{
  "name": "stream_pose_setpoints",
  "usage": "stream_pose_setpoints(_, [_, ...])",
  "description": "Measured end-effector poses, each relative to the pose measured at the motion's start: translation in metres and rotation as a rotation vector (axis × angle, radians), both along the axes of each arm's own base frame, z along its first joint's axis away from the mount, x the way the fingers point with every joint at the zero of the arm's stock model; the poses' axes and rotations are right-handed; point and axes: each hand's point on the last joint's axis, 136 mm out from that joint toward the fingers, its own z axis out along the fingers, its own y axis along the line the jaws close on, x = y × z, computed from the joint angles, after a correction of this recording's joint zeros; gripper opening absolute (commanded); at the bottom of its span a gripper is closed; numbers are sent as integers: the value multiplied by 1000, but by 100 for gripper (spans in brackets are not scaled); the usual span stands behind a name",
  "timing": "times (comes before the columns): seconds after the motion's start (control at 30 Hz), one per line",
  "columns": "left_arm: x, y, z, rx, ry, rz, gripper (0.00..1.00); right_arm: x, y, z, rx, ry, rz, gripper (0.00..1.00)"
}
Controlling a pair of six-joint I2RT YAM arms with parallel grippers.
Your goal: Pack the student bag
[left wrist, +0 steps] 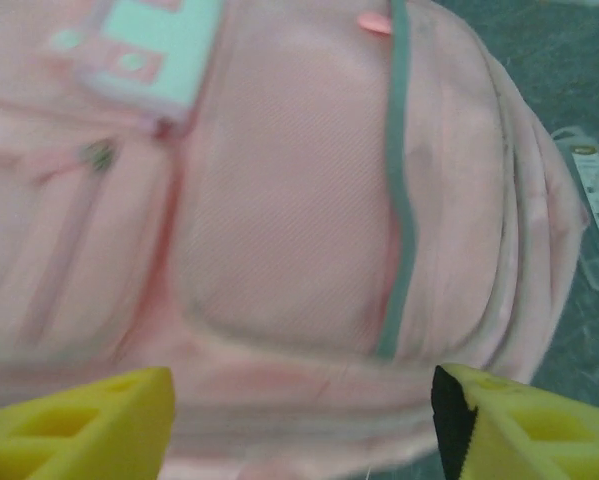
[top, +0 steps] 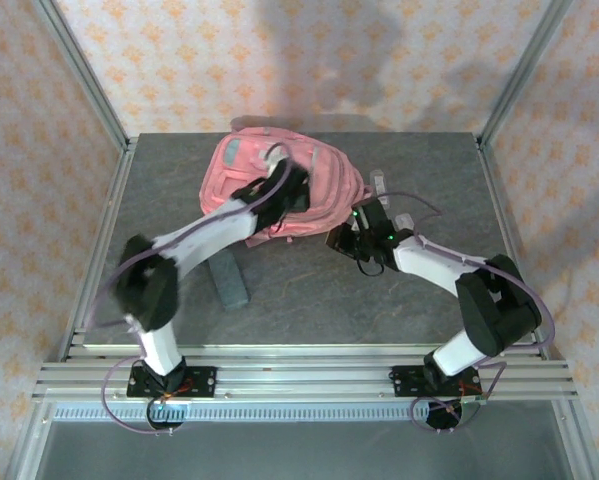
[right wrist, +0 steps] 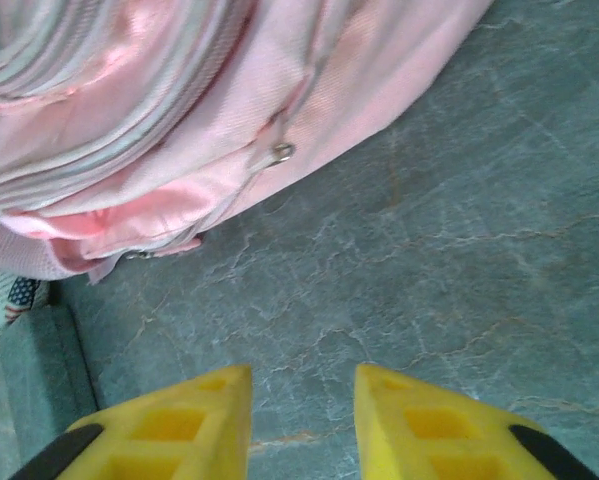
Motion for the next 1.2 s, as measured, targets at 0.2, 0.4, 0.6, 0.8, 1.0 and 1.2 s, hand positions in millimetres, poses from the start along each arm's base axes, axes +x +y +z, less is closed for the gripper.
stream_pose_setpoints(0.2, [-42,46,-21,-264,-72,135,89,2,16,18,67,-77,49,46])
stream_pose_setpoints(0.4, [-57,62,-96,-433,8,268,90,-4,37,39,126,-152,112,46])
stream_pose_setpoints(0.6, [-41,54,-104,-578,-31,330,85,-14,35,46,143,-177,122,46])
stream_pose_setpoints(0.8, [-23,54,-120,-634,-45,368,63,-15,35,45,143,-176,123,45])
stream_pose_setpoints(1.0, [-9,48,-124,-668,-39,363,13,-16,34,42,140,-171,122,45])
stream_pose_setpoints(1.2, [-3,40,-117,-685,-32,322,0,-18,34,37,132,-166,127,40])
